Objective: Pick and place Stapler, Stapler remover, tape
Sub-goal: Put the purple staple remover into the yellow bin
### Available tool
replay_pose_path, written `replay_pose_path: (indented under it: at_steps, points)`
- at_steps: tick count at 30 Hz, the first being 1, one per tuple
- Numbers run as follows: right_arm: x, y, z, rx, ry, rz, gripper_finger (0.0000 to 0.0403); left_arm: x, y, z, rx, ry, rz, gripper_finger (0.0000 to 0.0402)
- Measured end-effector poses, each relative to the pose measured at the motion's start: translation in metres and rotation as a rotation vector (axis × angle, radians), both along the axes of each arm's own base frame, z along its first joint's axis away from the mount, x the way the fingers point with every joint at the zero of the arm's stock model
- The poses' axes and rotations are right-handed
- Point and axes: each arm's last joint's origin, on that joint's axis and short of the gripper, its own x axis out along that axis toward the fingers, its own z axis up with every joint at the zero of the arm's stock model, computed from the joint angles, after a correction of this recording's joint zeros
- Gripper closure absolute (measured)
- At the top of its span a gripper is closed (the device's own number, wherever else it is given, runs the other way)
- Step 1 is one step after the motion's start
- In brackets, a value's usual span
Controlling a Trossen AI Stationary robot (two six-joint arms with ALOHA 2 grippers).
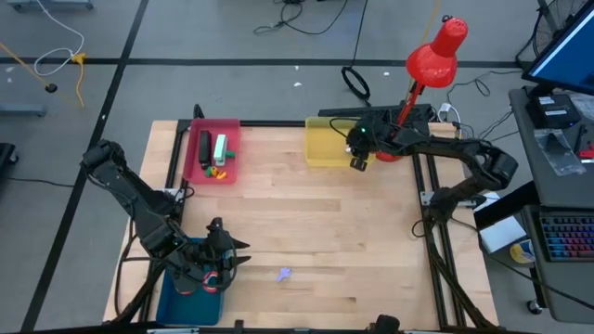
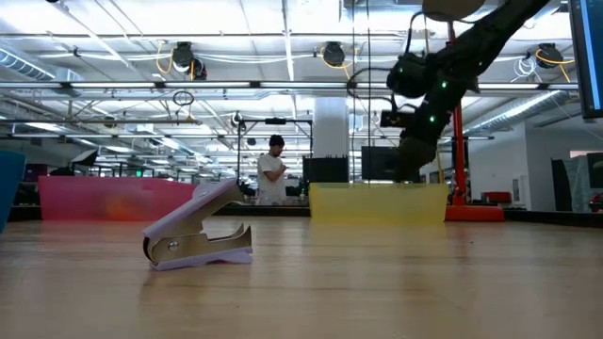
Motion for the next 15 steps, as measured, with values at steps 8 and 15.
replay_pose_path:
  at_steps: [8, 15]
  points:
    - [0.004, 0.035, 0.04, 0.002, -0.19, 0.157, 0.0256, 0.0, 0.0, 0.0, 0.03, 0.003, -0.019, 0.0249]
    - [0.01, 0.08, 0.062, 0.271, -0.414, 0.499, 0.0253, 0.0, 0.0, 0.0, 0.032, 0.004, -0.019, 0.025]
